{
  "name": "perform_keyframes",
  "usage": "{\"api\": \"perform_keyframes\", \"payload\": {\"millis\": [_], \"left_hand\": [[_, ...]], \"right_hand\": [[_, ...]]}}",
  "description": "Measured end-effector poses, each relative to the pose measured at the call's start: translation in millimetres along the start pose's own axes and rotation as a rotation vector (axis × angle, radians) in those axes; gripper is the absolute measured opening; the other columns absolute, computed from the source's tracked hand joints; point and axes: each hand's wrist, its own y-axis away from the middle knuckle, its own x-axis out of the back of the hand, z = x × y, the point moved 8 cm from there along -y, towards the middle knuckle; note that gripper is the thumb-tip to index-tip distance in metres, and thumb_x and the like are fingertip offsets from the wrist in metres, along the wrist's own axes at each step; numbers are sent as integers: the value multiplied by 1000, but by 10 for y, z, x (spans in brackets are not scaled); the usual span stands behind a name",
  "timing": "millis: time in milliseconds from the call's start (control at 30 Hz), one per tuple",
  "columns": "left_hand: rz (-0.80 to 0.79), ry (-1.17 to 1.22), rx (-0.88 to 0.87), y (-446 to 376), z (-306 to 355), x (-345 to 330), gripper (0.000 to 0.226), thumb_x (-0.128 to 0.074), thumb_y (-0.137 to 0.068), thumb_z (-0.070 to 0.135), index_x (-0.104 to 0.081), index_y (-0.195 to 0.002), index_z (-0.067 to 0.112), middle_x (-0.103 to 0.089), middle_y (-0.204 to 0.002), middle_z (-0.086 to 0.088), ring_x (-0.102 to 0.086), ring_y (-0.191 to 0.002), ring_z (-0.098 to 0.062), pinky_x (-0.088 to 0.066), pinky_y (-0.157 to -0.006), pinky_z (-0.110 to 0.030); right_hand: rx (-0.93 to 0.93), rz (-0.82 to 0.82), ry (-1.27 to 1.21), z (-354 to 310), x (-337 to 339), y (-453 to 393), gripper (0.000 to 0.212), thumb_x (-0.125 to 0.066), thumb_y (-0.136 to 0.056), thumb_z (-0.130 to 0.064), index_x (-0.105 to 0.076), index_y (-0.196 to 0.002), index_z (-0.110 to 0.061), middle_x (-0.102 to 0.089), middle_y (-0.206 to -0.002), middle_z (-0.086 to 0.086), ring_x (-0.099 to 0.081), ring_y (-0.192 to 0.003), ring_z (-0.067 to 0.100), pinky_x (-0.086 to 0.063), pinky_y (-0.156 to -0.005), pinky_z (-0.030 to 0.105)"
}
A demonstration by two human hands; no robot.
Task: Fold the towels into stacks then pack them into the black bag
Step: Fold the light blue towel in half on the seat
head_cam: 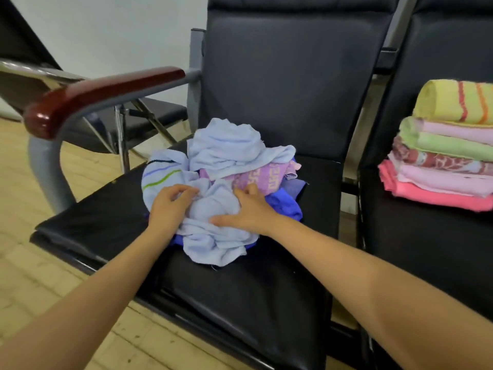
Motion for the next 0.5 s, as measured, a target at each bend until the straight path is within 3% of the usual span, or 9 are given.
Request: {"api": "perform_keyframes", "payload": {"millis": [67,167,233,300,400,500], "left_hand": [[25,42,6,8,-36,31,22,-54,-94,13,-69,-80,21,-70,-90,1,-62,-87,-13,-47,-81,-28],[69,18,-12,59,31,61,22,-52,-94,15,-69,-81,20,-68,-87,6,-61,-82,-6,-47,-76,-24],[106,-14,-48,129,163,95,22,-52,-95,15,-67,-79,14,-65,-76,6,-57,-68,3,-43,-64,-14],[186,-46,-76,232,302,206,25,-51,-95,13,-61,-73,10,-57,-66,5,-51,-58,2,-37,-54,-12],[276,-53,-110,441,460,372,36,-48,-96,15,-49,-61,5,-46,-60,-8,-39,-55,-8,-33,-58,-30],[184,67,-128,747,758,299,41,-44,-96,16,-43,-61,-4,-40,-60,-18,-35,-58,-15,-31,-58,-34]], "right_hand": [[-13,118,54,61,-37,-23,82,-57,-62,-80,-53,-125,-28,-47,-120,6,-38,-110,24,-39,-93,35],[45,292,-96,-40,71,143,51,-70,-77,-57,-63,-105,-16,-51,-105,4,-51,-101,23,-45,-84,34],[52,281,-167,-152,121,268,43,-69,-82,-49,-66,-105,-13,-65,-104,7,-60,-98,23,-49,-82,35],[8,236,-448,-214,247,364,38,-69,-84,-44,-69,-104,-12,-71,-103,5,-65,-97,20,-53,-84,34],[-70,187,-937,-261,607,450,53,-76,-74,-49,-67,-113,-16,-72,-108,-1,-66,-102,15,-53,-92,34],[-110,243,-1142,-350,1069,569,81,-79,-51,-62,-65,-118,-17,-72,-108,2,-68,-101,21,-54,-91,40]]}}
